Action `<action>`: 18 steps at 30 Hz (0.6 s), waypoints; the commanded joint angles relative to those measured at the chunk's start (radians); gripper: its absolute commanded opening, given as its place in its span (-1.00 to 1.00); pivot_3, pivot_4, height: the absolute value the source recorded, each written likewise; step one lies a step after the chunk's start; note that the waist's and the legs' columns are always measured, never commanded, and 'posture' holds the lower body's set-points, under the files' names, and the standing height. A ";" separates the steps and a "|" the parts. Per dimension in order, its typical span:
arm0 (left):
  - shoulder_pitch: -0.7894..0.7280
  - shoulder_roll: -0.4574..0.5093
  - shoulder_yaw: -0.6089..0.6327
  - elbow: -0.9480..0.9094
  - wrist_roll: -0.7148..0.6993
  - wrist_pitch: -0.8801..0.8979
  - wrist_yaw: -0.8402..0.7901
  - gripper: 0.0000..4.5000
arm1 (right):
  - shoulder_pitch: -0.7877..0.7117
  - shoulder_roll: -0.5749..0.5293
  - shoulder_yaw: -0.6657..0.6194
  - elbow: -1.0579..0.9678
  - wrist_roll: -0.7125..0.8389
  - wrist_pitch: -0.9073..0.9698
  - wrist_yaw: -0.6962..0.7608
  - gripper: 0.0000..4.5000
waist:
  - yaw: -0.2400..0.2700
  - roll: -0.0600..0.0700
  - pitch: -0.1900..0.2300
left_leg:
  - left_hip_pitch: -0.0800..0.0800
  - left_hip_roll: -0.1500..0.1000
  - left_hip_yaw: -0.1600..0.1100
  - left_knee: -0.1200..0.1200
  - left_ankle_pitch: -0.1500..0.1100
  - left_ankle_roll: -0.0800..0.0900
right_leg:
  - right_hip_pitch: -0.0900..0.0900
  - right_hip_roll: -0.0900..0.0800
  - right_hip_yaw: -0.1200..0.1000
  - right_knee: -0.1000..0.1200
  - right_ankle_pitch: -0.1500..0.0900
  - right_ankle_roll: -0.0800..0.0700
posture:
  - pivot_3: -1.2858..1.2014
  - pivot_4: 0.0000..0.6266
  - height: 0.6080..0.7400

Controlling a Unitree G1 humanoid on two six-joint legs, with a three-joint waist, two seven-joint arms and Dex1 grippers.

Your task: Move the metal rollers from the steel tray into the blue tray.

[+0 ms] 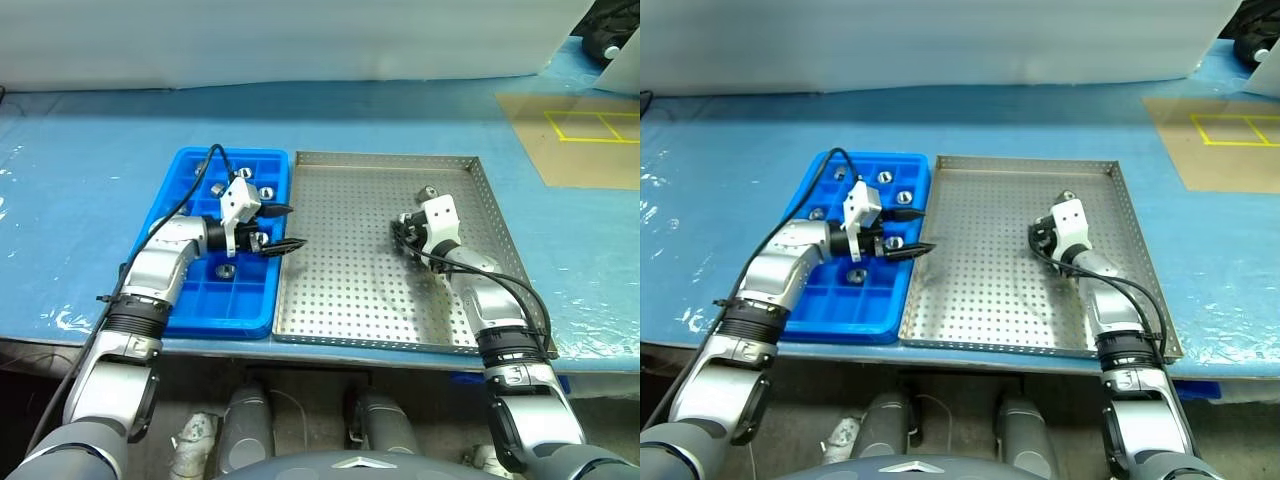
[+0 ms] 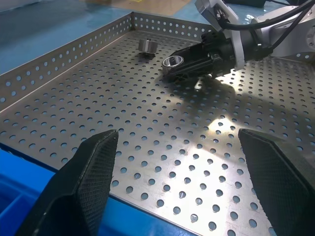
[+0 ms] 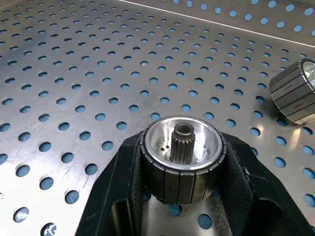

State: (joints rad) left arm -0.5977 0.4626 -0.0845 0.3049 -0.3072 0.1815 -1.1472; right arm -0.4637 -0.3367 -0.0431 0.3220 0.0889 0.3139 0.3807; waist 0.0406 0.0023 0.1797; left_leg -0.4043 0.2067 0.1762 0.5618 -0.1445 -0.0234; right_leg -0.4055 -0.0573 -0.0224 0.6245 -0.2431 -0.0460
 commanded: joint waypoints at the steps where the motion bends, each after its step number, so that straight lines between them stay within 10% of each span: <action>1: -0.013 0.026 0.044 -0.042 -0.023 0.015 0.011 0.84 | -0.040 0.008 0.007 -0.055 0.012 0.000 0.017 -0.27 | -0.001 0.000 0.000 | 0.000 0.000 0.000 0.000 0.000 0.000 | 0.000 0.000 0.000 0.000 0.000 0.000 | -0.09 -0.52 1.00; 18: 0.194 0.261 0.239 -0.306 -0.131 0.192 0.045 0.84 | -0.283 0.127 0.301 -0.157 0.165 0.140 0.532 -0.27 | 0.014 0.000 0.000 | -0.001 0.001 -0.001 -0.002 -0.001 0.001 | -0.001 0.000 -0.002 0.000 0.000 0.000 | 0.09 -0.52 1.00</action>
State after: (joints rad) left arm -0.4249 0.6988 0.1002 0.0800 -0.4026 0.3524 -1.1222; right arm -0.7081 -0.2337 0.2220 0.1563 0.2380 0.4746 0.8639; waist 0.0551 0.0026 0.1800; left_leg -0.4058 0.2076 0.1753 0.5597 -0.1453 -0.0225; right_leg -0.4070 -0.0577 -0.0247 0.6243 -0.2434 -0.0465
